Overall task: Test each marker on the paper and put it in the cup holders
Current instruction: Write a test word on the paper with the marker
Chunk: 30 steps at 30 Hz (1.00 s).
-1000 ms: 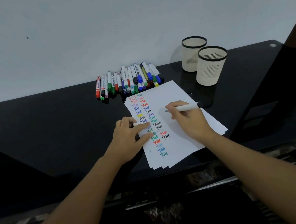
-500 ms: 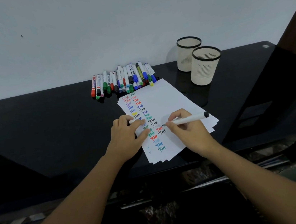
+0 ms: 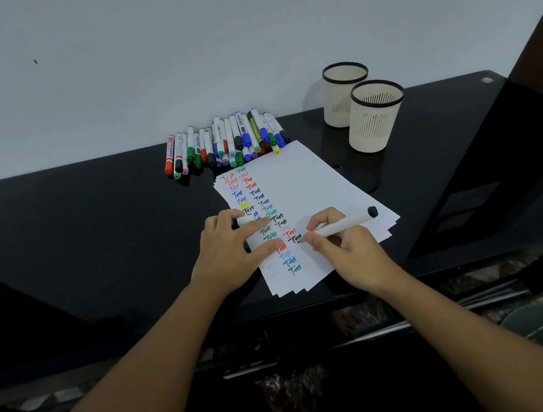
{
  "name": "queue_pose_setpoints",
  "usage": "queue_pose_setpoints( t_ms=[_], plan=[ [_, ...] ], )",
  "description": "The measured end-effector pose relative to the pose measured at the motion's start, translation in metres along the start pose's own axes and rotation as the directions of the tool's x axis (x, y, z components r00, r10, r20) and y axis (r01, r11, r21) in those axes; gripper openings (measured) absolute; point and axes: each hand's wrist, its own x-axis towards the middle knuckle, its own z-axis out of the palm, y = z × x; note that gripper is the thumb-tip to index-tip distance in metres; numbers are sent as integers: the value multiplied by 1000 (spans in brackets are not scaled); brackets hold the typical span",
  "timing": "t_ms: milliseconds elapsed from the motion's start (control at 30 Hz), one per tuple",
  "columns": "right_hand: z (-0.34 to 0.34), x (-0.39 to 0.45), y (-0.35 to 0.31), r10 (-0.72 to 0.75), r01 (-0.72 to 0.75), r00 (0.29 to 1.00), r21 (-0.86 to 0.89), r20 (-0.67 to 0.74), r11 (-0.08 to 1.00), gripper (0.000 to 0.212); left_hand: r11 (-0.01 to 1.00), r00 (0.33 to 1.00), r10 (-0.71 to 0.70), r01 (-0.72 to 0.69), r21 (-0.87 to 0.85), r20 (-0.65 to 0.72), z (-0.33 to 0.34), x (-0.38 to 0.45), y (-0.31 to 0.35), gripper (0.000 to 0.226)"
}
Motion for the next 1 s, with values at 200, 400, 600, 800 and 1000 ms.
queue_pose_setpoints(
  t_ms=[200,400,600,800,1000],
  plan=[
    [3,0,-1,26,-26,1000,-31,-10,999,8,1000,1000,5,-5,-5,-16,1,0,0,78],
    [5,1,3,5,-6,1000,-87,-13,996,14,1000,1000,1,-1,-3,-8,1,1,-1,74],
    [5,1,3,1,-1,1000,-95,-7,995,11,1000,1000,1,-1,1,-9,0,0,0,76],
    [5,2,6,-10,6,1000,-134,-28,991,11,1000,1000,5,-5,6,-5,0,0,-1,81],
    [4,1,4,5,-8,1000,-135,-21,991,10,1000,1000,2,-3,-15,-13,1,0,-1,76]
  ],
)
